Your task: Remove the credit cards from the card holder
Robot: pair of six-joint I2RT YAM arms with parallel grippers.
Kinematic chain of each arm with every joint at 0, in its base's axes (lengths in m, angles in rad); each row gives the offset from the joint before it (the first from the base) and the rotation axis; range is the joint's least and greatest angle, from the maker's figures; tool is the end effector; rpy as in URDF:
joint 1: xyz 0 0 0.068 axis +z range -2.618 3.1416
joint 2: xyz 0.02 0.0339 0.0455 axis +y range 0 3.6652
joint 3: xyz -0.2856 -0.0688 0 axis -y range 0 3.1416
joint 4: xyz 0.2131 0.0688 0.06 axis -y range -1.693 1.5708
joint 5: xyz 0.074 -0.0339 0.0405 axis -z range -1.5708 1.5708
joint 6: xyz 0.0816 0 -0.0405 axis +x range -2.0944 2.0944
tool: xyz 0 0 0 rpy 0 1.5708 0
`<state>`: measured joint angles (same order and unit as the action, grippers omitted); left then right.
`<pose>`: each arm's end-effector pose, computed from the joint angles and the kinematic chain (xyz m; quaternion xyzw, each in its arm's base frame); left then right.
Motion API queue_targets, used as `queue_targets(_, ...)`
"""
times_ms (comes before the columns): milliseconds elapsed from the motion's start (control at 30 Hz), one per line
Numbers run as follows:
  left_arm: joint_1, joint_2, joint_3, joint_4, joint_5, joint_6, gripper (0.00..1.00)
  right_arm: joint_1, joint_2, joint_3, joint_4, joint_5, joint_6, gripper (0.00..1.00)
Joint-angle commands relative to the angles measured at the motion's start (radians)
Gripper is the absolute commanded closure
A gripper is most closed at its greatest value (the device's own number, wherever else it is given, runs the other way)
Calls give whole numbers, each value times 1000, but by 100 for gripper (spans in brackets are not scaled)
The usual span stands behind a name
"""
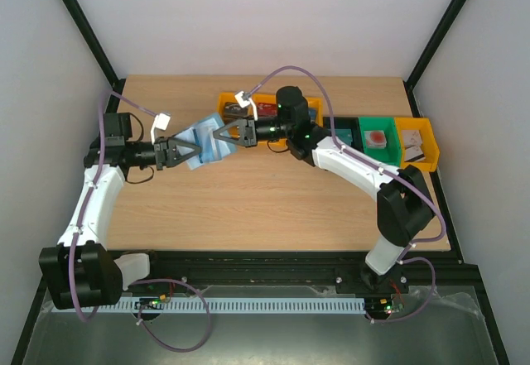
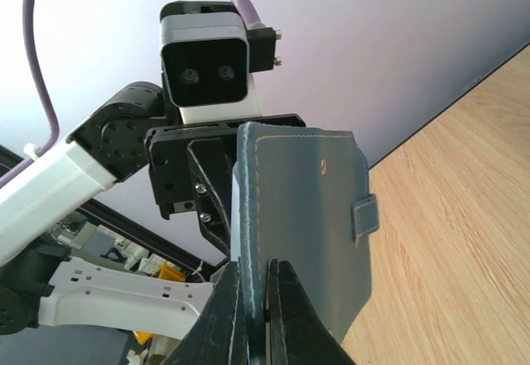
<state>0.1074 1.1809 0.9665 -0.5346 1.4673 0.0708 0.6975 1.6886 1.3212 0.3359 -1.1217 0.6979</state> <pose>0.2004 -0.0600 0.3348 0.2550 0.6857 -0.5850 0.3501 0.2466 0.3026 0.3731 -0.3700 0.6082 0.6713 0.2062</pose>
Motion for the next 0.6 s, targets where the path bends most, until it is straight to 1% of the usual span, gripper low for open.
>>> queue_targets(0, 23, -10, 10, -2, -7, 13, 98, -33, -50, 3, -50, -2, -77, 98)
queue_targets(100, 30, -10, 9, 1, -34, 7, 98, -73, -83, -16, -84, 7, -106, 98)
queue_targets(333, 42, -12, -23, 83, -107, -84, 98, -135, -132, -36, -161, 27, -155, 98)
queue_targets(433, 51, -13, -20, 86, -134, -92, 98, -150, -138, -28, -231, 73, -190, 98)
queue_targets(567, 73, -14, -15, 87, -175, -101, 98, -156, -128, -20, -316, 155, -182, 98)
